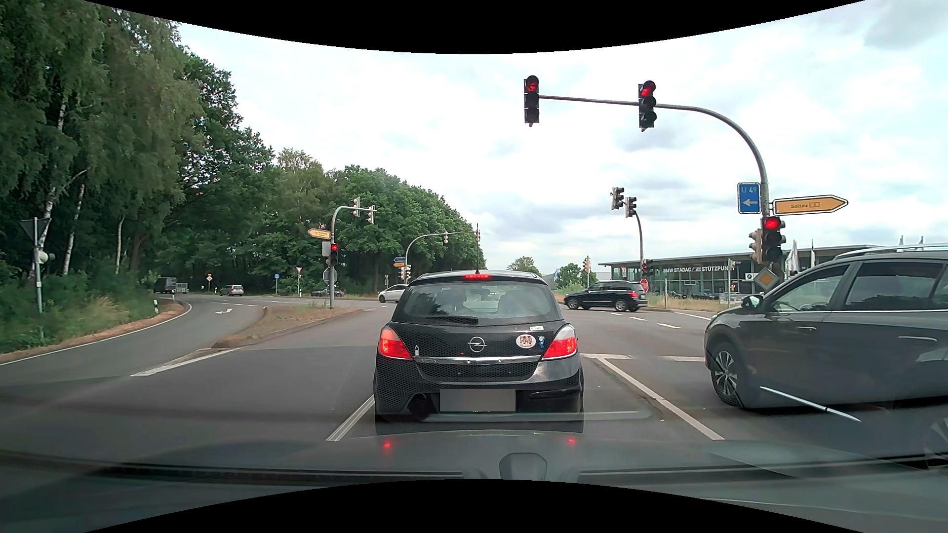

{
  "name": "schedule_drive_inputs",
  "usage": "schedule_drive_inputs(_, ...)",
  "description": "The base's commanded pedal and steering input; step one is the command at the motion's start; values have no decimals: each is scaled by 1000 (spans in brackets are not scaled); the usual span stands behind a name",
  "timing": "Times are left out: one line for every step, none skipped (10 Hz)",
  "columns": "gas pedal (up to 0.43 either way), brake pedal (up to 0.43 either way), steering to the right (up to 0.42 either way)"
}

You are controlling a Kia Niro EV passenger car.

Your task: Follow the waypoints while adhering to traffic rules and regulations

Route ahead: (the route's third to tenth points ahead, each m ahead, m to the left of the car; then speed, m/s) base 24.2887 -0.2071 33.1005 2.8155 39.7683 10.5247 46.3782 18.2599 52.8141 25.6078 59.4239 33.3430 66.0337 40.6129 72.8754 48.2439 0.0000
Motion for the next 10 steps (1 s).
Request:
schedule_drive_inputs(0,268,-4)
schedule_drive_inputs(0,268,-4)
schedule_drive_inputs(0,268,-4)
schedule_drive_inputs(0,268,-4)
schedule_drive_inputs(0,268,-4)
schedule_drive_inputs(0,268,-4)
schedule_drive_inputs(0,268,-4)
schedule_drive_inputs(0,268,-4)
schedule_drive_inputs(0,268,-4)
schedule_drive_inputs(0,268,-4)
